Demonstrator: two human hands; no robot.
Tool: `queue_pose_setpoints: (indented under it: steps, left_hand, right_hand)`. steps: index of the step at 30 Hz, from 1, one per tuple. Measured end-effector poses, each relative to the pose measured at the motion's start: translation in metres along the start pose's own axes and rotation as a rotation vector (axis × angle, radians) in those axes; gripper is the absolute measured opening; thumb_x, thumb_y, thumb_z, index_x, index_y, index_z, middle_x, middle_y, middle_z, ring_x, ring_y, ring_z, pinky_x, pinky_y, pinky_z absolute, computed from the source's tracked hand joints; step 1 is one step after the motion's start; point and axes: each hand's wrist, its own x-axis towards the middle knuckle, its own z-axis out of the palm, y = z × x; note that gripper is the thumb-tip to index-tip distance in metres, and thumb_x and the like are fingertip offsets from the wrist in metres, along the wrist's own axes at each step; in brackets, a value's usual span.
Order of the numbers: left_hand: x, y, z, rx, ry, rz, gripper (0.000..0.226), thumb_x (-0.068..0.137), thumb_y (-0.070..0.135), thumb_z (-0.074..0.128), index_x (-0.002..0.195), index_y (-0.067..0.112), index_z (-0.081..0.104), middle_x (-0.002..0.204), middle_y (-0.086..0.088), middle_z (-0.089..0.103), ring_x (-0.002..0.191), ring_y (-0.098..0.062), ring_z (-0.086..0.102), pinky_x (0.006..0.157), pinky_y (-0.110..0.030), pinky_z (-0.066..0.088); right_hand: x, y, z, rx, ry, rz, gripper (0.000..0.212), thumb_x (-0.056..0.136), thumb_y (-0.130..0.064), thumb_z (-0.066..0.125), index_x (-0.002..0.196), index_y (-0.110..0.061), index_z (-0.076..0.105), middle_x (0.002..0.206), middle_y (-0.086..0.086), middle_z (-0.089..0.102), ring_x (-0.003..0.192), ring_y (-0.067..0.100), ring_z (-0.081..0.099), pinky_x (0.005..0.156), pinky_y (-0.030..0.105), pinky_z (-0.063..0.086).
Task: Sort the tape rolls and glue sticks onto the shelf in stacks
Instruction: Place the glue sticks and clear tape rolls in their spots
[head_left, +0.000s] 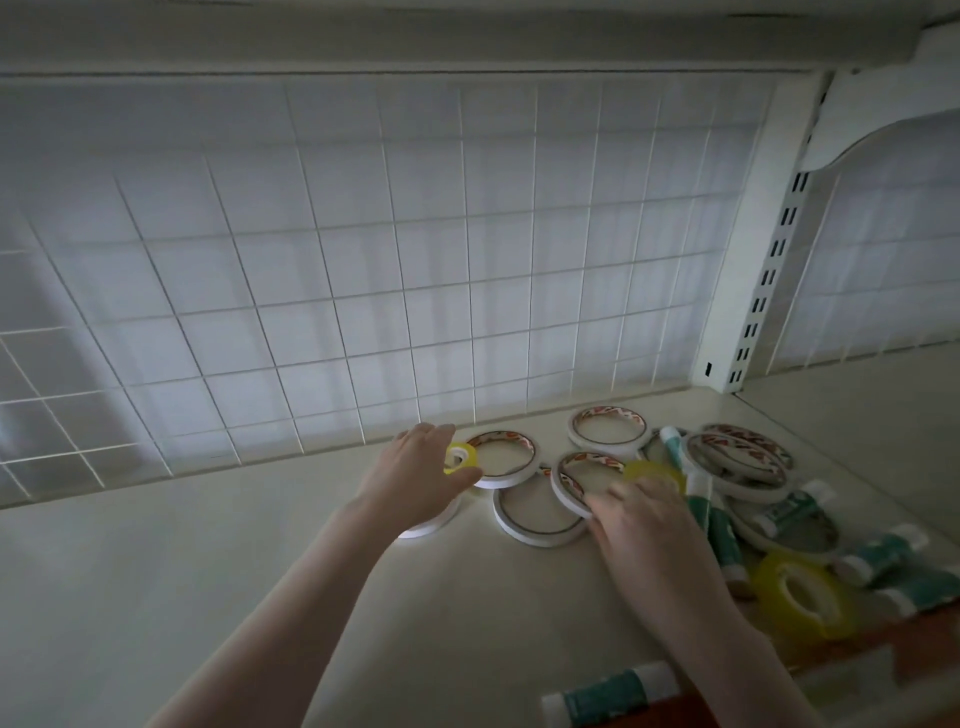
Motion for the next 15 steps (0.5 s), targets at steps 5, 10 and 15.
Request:
queue_pose_setpoints:
  steps: [5,10,15]
  left_hand:
    - [0.004,-0.003,0.009,-0.007,0.029,0.009,0.043,0.088,0.044,0.055,0.116,0.013,0.053,0.113,-0.004,0.055,0.109,-0.024,0.049,0.08,-0.031,0.036]
    - [0.006,-0.005,0.01,-0.059,0.061,-0.001,0.035,0.086,0.043,0.058,0.101,0.011,0.058,0.098,-0.002,0.058,0.097,-0.025,0.054,0.073,-0.033,0.04]
    - [0.002,-0.002,0.006,-0.119,0.118,-0.046,0.042,0.082,0.039,0.064,0.114,0.012,0.059,0.115,-0.004,0.058,0.106,-0.025,0.054,0.084,-0.034,0.042]
  right_hand:
    - [0.002,0.003,0.014,-0.007,0.1,0.036,0.032,0.051,-0.014,0.088,0.079,-0.017,0.072,0.073,-0.003,0.065,0.069,0.014,0.061,0.062,0.027,0.052]
    - [0.003,0.005,0.02,-0.01,0.233,-0.003,0.032,0.045,-0.013,0.091,0.071,-0.017,0.072,0.063,-0.004,0.062,0.058,0.013,0.059,0.052,0.025,0.05]
    - [0.004,0.004,0.019,0.027,0.28,-0.009,0.023,0.055,-0.015,0.088,0.072,-0.016,0.072,0.06,-0.005,0.06,0.054,0.012,0.056,0.05,0.021,0.044]
